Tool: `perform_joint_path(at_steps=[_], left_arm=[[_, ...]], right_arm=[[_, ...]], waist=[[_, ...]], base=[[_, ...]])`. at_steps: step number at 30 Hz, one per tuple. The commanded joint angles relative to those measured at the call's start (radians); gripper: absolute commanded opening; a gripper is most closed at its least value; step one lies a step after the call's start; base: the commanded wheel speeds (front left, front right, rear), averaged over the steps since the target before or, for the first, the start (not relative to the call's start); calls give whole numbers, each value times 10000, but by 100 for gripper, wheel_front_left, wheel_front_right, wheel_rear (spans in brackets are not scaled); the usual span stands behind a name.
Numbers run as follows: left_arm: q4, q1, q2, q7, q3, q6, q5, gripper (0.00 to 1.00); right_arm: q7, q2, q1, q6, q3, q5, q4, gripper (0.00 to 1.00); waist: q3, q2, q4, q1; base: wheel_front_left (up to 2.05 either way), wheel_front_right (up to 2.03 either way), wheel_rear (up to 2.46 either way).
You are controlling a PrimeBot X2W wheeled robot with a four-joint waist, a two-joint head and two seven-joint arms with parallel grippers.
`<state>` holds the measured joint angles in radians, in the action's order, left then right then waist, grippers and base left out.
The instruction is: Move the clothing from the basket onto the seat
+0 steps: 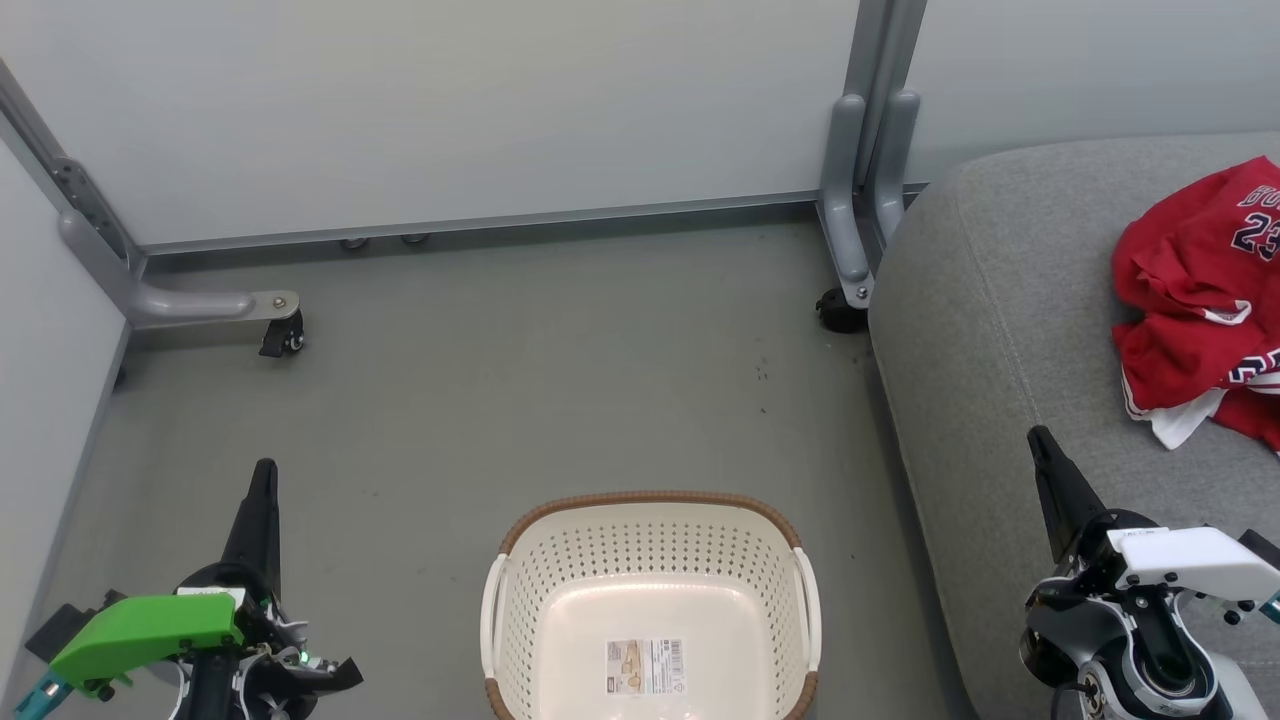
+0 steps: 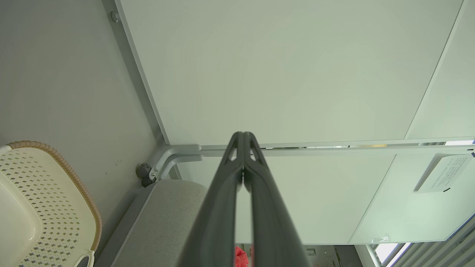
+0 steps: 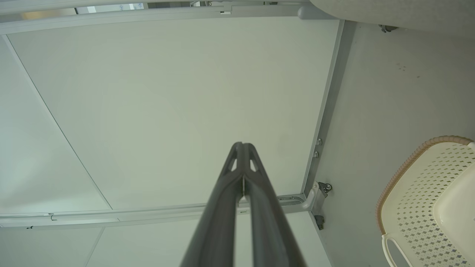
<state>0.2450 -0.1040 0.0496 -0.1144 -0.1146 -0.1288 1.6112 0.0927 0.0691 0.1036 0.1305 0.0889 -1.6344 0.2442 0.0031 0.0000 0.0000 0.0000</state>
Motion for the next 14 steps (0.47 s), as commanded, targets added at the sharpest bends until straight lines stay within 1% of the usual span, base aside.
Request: perform_joint_path(at_steps=[1,14], left_arm=[[11,-104,8,-32,-20,-50,31,0],[10,-103,8,-31,-19,-50,32,0]], right_arm=[[43,-28,71,4,35,42,19,0],[80,-54,76,4,74,76,22,0]], waist=[[0,0,0,0],[0,0,0,0]], base=[[0,0,0],[0,0,0]])
